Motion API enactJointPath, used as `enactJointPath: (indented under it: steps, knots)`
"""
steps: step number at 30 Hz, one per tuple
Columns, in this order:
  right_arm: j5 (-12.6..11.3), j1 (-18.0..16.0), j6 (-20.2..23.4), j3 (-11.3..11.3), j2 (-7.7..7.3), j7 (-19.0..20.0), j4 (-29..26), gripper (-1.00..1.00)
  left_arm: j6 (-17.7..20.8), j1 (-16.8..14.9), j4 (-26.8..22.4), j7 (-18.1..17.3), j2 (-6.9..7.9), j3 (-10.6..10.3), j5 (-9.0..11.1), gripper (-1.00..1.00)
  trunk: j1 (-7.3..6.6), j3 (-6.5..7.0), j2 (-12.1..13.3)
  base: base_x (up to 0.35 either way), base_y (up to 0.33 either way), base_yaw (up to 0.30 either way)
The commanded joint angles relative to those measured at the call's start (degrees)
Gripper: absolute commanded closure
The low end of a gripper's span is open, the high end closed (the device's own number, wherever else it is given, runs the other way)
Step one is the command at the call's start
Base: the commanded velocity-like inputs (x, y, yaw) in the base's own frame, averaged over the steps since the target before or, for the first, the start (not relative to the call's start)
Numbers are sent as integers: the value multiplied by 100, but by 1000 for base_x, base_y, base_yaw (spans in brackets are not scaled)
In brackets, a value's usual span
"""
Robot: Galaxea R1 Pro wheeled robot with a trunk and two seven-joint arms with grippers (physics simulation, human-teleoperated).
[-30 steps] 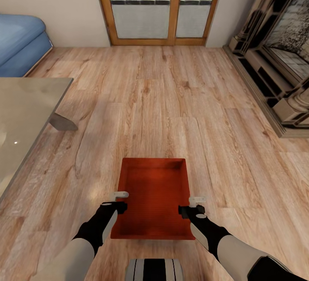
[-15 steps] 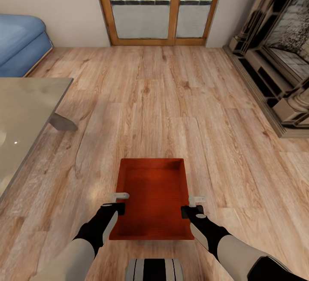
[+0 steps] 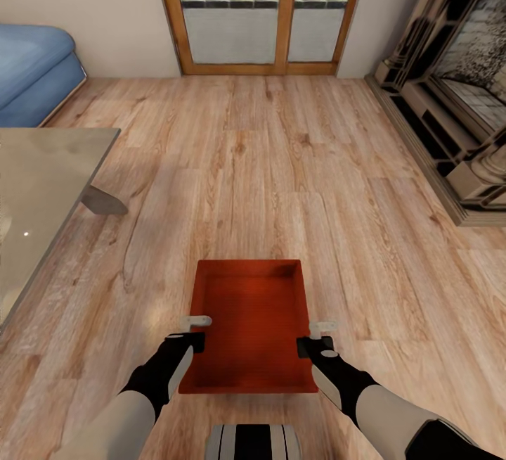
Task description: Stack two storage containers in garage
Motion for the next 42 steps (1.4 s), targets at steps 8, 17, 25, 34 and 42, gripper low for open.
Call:
enactJointPath:
  steps: [8, 17, 25, 34, 42]
  knots:
    - [-49, -4, -14, 19, -11, -52, 4, 100, 59, 0, -5, 43, 11, 18, -114, 100, -177, 141, 321, 0, 0, 0]
    - [-52, -4, -16, 19, -12, -52, 2, 100, 65, 0, -5, 42, 11, 26, -110, 100, -375, 303, 682, 0, 0, 0]
    - [-46, -4, -22, 19, -12, -52, 1, 100, 65, 0, -4, 37, 11, 35, -110, 100, -550, 446, 1003, 0, 0, 0]
    - [-37, -4, -23, 19, -12, -52, -2, 100, 65, 0, -4, 36, 11, 27, -111, 100, -748, 608, 1364, 0, 0, 0]
    - [-28, -4, -137, 19, -21, -47, -2, 100, 65, 0, -4, 37, 11, 26, -112, 100, -924, 751, 1685, 0, 0, 0]
